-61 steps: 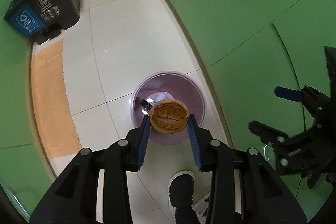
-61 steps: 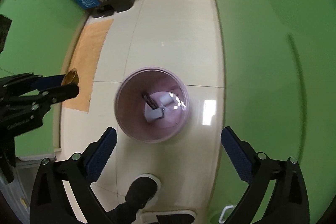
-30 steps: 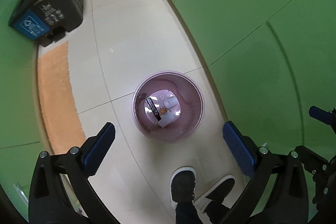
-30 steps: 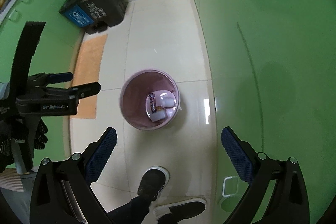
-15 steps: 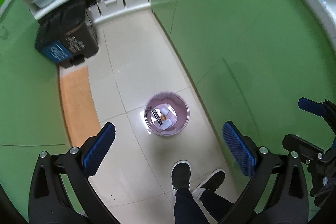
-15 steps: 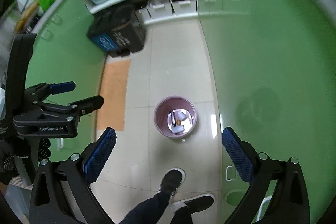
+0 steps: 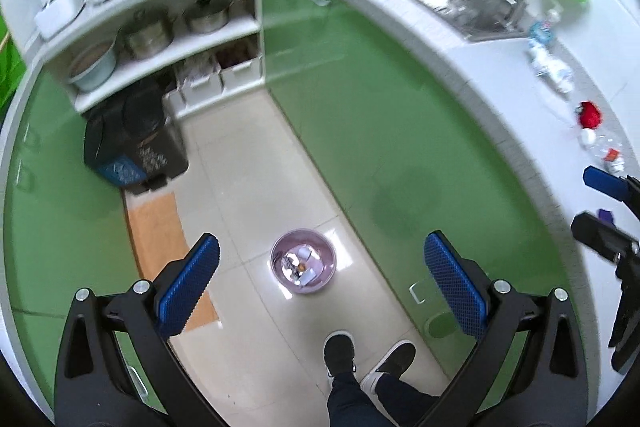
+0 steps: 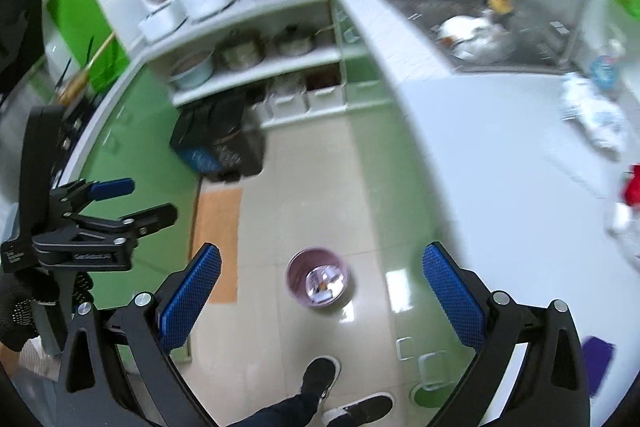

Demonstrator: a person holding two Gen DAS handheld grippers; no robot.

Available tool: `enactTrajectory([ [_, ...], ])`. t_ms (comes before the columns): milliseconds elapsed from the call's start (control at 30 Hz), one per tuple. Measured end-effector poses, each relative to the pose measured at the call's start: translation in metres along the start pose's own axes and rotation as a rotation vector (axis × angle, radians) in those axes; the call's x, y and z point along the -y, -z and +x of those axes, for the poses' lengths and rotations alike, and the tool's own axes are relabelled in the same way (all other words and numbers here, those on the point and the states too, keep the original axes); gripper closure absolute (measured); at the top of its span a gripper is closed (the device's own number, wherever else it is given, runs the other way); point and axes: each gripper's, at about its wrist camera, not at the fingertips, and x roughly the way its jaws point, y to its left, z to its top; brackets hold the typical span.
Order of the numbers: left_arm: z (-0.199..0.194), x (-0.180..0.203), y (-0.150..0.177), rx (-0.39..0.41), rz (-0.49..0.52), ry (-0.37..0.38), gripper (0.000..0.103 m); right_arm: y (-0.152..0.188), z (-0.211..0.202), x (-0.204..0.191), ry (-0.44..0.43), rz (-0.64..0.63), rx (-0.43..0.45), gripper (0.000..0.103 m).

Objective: Collect trash
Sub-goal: 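Raise both tools back toward the counter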

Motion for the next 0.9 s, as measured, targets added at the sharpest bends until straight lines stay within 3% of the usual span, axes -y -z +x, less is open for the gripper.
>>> enactTrajectory([
  [267,-0.027,0.067,-0.037,0.065,0.119,0.078,0.003,0.006,-0.074,0.068,0.141,0.136,0.106,0.006],
  [600,-0.033,0.170,-0.064,0.102,0.295,0.203,0.003,0.053,-0.155,0.156,0.323,0.316,0.182,0.006],
  [767,-0.025,0.219,-0.069,0.090,0.361,0.251,0.003,0.078,-0.165,0.189,0.380,0.363,0.155,0.006],
  [900,-0.012,0.256,-0.070,0.059,0.412,0.275,0.003,0.096,-0.147,0.208,0.393,0.379,0.084,0.006],
])
